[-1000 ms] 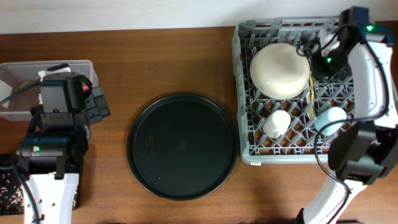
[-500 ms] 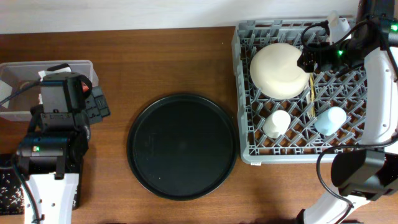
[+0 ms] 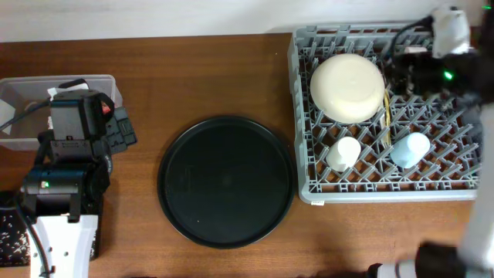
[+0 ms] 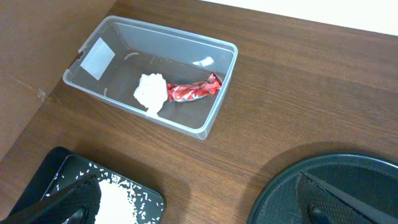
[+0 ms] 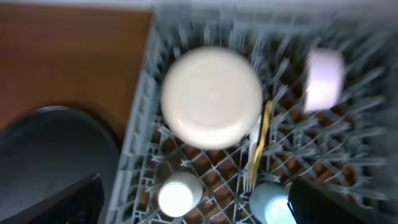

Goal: Sort waste into correct bins and load items into the dishwasher rack

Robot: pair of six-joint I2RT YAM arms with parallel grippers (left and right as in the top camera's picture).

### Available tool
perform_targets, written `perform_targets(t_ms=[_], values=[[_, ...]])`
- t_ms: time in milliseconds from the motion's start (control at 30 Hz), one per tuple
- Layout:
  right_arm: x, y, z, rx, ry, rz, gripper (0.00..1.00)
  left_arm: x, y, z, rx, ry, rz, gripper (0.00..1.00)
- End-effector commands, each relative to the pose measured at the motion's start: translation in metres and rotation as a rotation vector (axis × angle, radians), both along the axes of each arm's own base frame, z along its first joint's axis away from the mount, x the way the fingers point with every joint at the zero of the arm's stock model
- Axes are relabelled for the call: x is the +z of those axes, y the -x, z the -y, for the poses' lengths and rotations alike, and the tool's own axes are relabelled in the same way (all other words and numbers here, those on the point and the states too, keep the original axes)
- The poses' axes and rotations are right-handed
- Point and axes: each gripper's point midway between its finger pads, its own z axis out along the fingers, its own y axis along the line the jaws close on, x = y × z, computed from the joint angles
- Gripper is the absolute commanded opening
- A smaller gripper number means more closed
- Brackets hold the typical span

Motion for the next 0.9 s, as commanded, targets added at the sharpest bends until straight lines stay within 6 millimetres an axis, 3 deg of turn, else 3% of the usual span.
perform_targets(t_ms=[0,67,133,267,300,367,433,467,533,633,733,867], values=[[0.072,0.059,-0.017,0.013,0.034,0.218,0.98,0.004,0.002,-0.003,0.020,-0.004,0.012,0.99],[0.096,0.086,-0.022,0.013,0.051,0.300,0.98,0.004,0.002,-0.003,0.020,-0.004,0.012,0.99],[0.133,0.143,-0.034,0.014,0.084,0.457,0.98,0.004,0.002,-0.003,0.020,-0.004,0.012,0.99],[0.169,0.230,-0.052,0.016,0.130,0.676,0.98,0.004,0.002,-0.003,0.020,-0.004,0.012,0.99],[0.173,0.257,-0.060,0.037,0.134,0.731,0.98,0.004,0.002,-0.003,0.020,-0.004,0.012,0.99],[0.173,0.287,-0.068,0.076,0.129,0.788,0.98,0.004,0.002,-0.003,0.020,-0.004,0.012,0.99],[0.159,0.325,-0.077,0.144,0.107,0.840,0.98,0.004,0.002,-0.003,0.020,-0.004,0.012,0.99],[0.148,0.334,-0.078,0.169,0.097,0.846,0.98,0.004,0.002,-0.003,0.020,-0.004,0.012,0.99],[0.129,0.343,-0.080,0.209,0.084,0.869,0.98,0.004,0.002,-0.003,0.020,-0.004,0.012,0.99],[0.098,0.335,-0.081,0.226,0.080,0.911,0.98,0.004,0.002,-0.003,0.020,-0.004,0.012,0.99],[0.058,0.308,-0.081,0.225,0.083,0.952,0.98,0.004,0.002,-0.003,0.020,-0.004,0.012,0.99],[0.026,0.270,-0.084,0.228,0.088,1.064,0.98,0.004,0.002,-0.003,0.020,-0.004,0.012,0.99]])
